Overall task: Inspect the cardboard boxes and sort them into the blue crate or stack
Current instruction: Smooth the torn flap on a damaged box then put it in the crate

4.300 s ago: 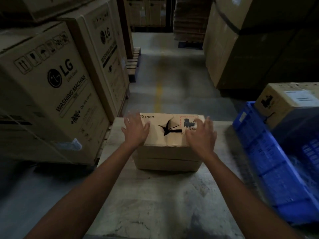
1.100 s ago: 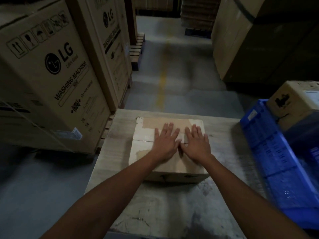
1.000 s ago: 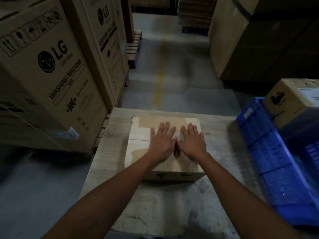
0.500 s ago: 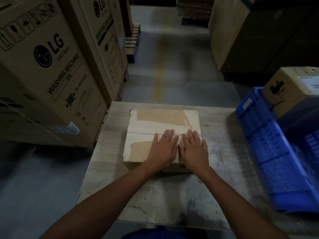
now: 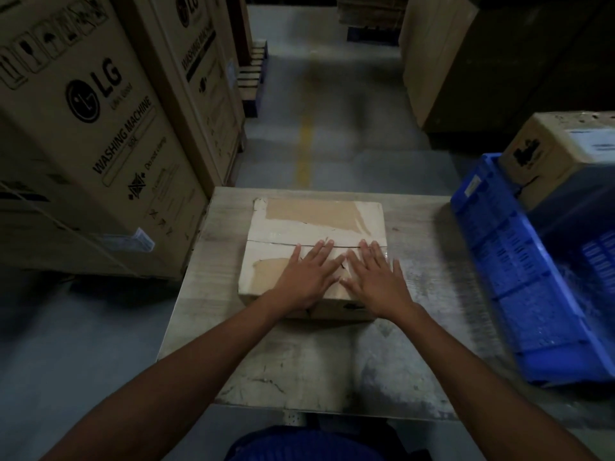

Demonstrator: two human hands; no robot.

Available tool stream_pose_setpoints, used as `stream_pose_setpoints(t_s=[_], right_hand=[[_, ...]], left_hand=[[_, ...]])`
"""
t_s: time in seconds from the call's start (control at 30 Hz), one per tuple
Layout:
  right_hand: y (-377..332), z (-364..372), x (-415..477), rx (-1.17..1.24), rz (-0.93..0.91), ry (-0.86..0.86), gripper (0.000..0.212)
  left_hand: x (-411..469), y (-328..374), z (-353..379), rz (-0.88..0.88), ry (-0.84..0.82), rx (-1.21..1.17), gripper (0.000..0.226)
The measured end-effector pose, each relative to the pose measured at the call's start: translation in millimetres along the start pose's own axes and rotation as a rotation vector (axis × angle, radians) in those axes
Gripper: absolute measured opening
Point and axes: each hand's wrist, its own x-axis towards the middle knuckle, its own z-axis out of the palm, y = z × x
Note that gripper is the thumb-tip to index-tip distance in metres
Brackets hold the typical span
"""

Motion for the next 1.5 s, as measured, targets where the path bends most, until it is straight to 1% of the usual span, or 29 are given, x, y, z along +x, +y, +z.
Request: stream_pose_setpoints(t_s=[0.07, 0.13, 0.23, 0.3, 0.37, 0.43, 0.47, 0.53, 0.57, 0.6, 0.7, 0.8, 0.87, 0.97, 1.0, 1.1, 1.23, 1.27, 1.3, 1.37, 1.4, 1.47, 1.5], right_hand=[[-1, -2, 0, 0.006, 0.001, -0.007, 0.073], [-2, -4, 0, 0.047, -0.004, -0.007, 0.074], [-2, -6, 5, 0.191, 0.047, 0.029, 0.078], [-4, -10, 8, 0.368, 0.149, 0.151, 0.079], [-7, -21, 11, 0.551, 0.255, 0.269, 0.077], [-9, -34, 18, 0.793, 0.354, 0.299, 0.079], [-11, -41, 22, 0.915, 0.413, 0.296, 0.084], [-8, -50, 31, 1.071, 0.497, 0.31, 0.099], [-5, -51, 35, 1.097, 0.527, 0.314, 0.102], [-5, -56, 36, 1.114, 0.547, 0.322, 0.097], [-3, -72, 32, 1.106, 0.567, 0.347, 0.07], [-5, -84, 30, 1.101, 0.533, 0.431, 0.062], [-9, -87, 25, 1.135, 0.502, 0.509, 0.059], [-14, -76, 16, 1.143, 0.523, 0.587, 0.058], [-17, -68, 12, 1.145, 0.534, 0.6, 0.058], [-25, -42, -2, 1.139, 0.531, 0.643, 0.061], [-25, -26, -15, 1.113, 0.556, 0.662, 0.058], [-25, -24, -18, 1.11, 0.556, 0.658, 0.058], [-25, -22, -22, 1.104, 0.551, 0.655, 0.06], [-31, -23, -29, 1.055, 0.529, 0.677, 0.067], [-36, -24, -33, 1.009, 0.506, 0.718, 0.072], [-48, -27, -36, 0.899, 0.438, 0.849, 0.081], [-54, -29, -36, 0.836, 0.401, 0.908, 0.082]], left_hand=[[-1, 0, 0, -0.011, 0.018, 0.015, 0.058], [-3, -2, 2, -0.092, 0.045, 0.011, 0.066], [-8, -10, -1, -0.301, 0.092, -0.075, 0.079], [-8, -22, -9, -0.453, 0.162, -0.165, 0.079], [-4, -39, -22, -0.628, 0.271, -0.374, 0.075], [5, -59, -38, -0.811, 0.342, -0.693, 0.077], [9, -68, -45, -0.86, 0.369, -0.843, 0.078], [11, -78, -56, -0.884, 0.437, -1.065, 0.074], [9, -78, -62, -0.885, 0.474, -1.14, 0.07], [8, -79, -66, -0.88, 0.514, -1.195, 0.067], [2, -82, -73, -0.84, 0.655, -1.312, 0.063], [-6, -81, -88, -0.771, 0.789, -1.421, 0.06], [-12, -84, -89, -0.735, 0.849, -1.419, 0.056], [-26, -74, -87, -0.721, 0.896, -1.386, 0.031], [-30, -69, -84, -0.713, 0.904, -1.375, 0.028], [-43, -62, -58, -0.733, 0.857, -1.272, 0.035], [-63, -62, -34, -0.733, 0.803, -1.2, 0.058], [-68, -62, -31, -0.727, 0.797, -1.197, 0.059], [-72, -61, -30, -0.715, 0.787, -1.197, 0.054], [-80, -58, -30, -0.691, 0.77, -1.183, 0.033], [-84, -56, -30, -0.683, 0.759, -1.158, 0.029], [-87, -51, -33, -0.705, 0.733, -1.04, 0.041], [-86, -49, -37, -0.726, 0.717, -0.93, 0.049]])
